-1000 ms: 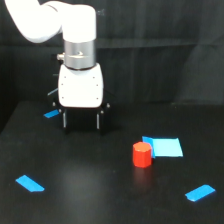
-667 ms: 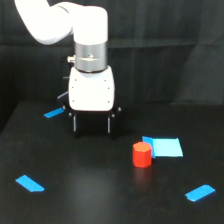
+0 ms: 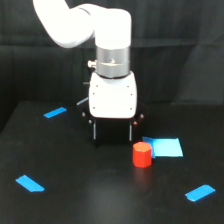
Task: Pick up the red object from the table
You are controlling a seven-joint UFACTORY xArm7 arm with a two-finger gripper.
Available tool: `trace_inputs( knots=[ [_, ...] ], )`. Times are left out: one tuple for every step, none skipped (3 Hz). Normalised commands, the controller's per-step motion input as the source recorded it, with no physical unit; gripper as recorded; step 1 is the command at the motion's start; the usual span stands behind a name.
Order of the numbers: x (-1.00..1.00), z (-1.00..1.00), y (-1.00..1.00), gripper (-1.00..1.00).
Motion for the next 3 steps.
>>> trace_inputs(
  knots=[
    [0.77, 0.15, -0.66, 0.96],
    [0.46, 0.41, -0.61, 0.94],
    [0.33, 0.08, -0.49, 0.98]
  ],
)
